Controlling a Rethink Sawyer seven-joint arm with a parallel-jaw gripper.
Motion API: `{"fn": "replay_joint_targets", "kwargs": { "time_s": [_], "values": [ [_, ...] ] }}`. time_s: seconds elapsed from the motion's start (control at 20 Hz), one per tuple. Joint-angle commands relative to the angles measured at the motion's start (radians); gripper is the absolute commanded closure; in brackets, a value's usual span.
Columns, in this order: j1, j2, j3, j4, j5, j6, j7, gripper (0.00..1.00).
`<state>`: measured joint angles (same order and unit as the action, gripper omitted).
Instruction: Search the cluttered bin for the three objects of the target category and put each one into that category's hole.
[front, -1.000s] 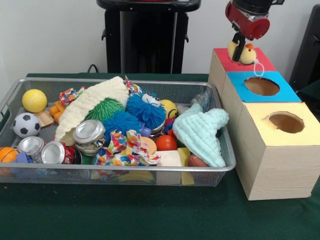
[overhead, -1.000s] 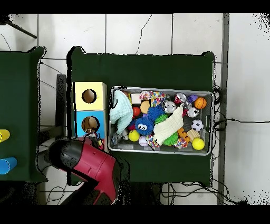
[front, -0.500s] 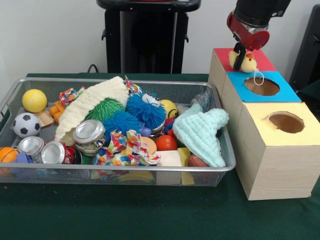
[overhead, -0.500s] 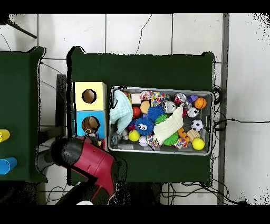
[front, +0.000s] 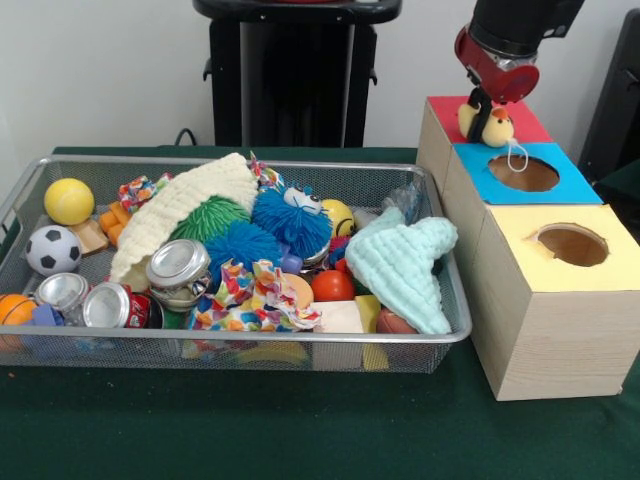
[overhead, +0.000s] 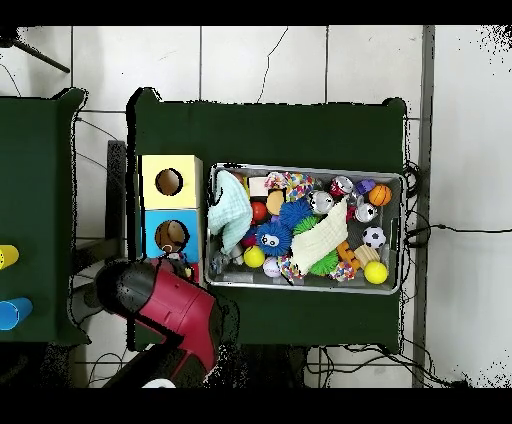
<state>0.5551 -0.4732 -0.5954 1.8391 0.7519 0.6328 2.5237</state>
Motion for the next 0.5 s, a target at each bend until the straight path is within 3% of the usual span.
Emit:
{"fn": "replay_joint_targets", "kwargs": {
  "time_s": [0.05,0.5],
  "values": [
    [0.018,0.024,0.09,0.017,0.026,0.063,0.337,1.0],
    [0.039,0.005,0.058,0.031,0.008,0.089,0.336,1.0]
  ]
}}
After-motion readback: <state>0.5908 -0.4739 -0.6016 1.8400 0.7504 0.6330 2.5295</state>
